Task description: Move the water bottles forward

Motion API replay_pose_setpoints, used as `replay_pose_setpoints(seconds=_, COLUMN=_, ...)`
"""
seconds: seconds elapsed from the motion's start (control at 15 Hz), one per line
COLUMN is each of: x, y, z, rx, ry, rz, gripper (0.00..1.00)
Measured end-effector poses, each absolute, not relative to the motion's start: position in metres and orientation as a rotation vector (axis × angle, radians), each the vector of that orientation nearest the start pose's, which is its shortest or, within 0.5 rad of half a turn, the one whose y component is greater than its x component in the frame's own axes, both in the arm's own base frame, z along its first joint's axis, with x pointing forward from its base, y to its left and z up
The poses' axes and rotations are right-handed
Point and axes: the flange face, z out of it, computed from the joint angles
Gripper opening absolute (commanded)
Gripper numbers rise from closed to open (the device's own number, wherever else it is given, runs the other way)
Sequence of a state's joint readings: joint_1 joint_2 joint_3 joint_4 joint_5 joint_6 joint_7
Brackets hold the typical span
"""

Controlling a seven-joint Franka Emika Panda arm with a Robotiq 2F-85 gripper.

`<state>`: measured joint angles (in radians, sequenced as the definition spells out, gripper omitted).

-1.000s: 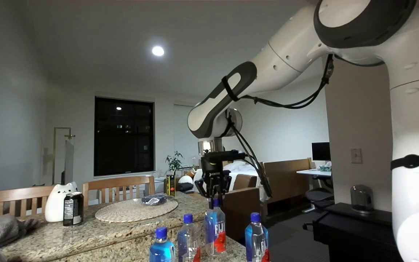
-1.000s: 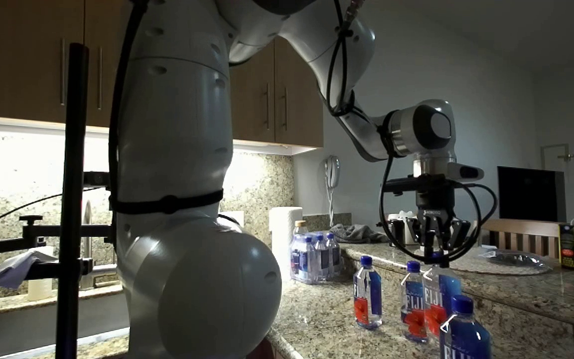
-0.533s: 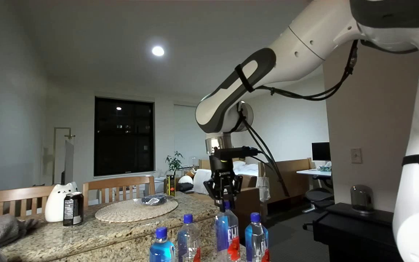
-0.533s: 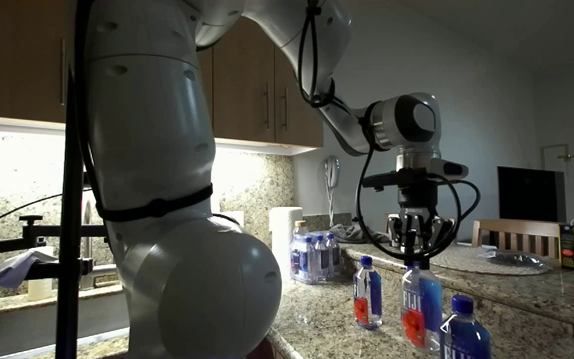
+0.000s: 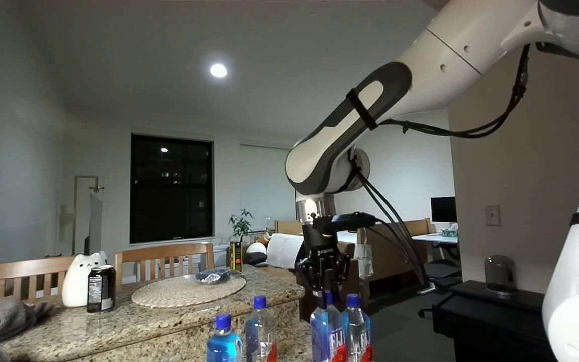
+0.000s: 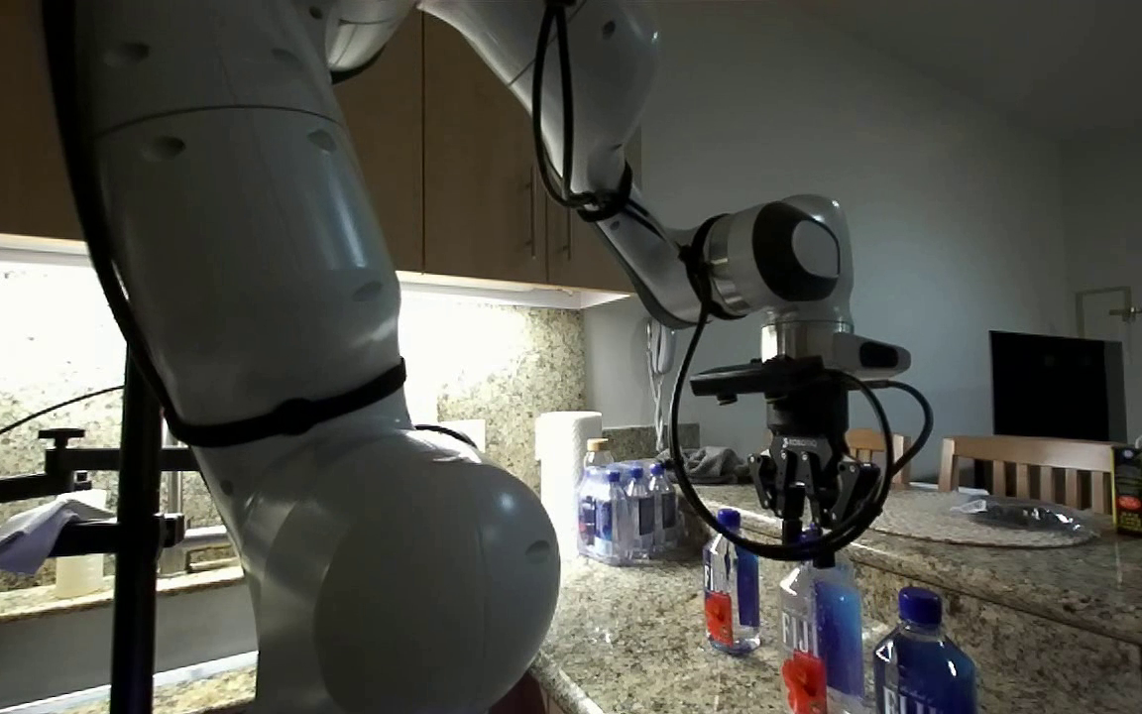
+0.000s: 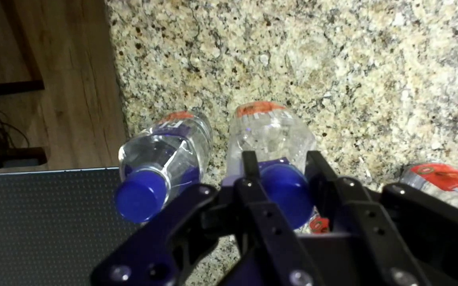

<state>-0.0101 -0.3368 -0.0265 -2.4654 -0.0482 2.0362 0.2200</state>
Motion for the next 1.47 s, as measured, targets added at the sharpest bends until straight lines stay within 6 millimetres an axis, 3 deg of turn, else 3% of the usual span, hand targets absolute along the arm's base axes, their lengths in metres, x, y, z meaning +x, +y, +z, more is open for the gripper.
replay_pose_setpoints(seconds=0.33, x=0.415, y=-0.019, z=0.398, rx=-3.172, ry=0.259, rz=0.152, gripper=0.12)
replay_pose_setpoints(seconds=0.67, x=0.414, y=-0.031, z=0.397, rx=-3.201, ry=0.180, rz=0.162, gripper=0.12)
replay_pose_setpoints(seconds=1.47, x=0.411, y=-0.043, z=0.383, rx=-3.198, ry=0.177, rz=0.264, gripper=0.12)
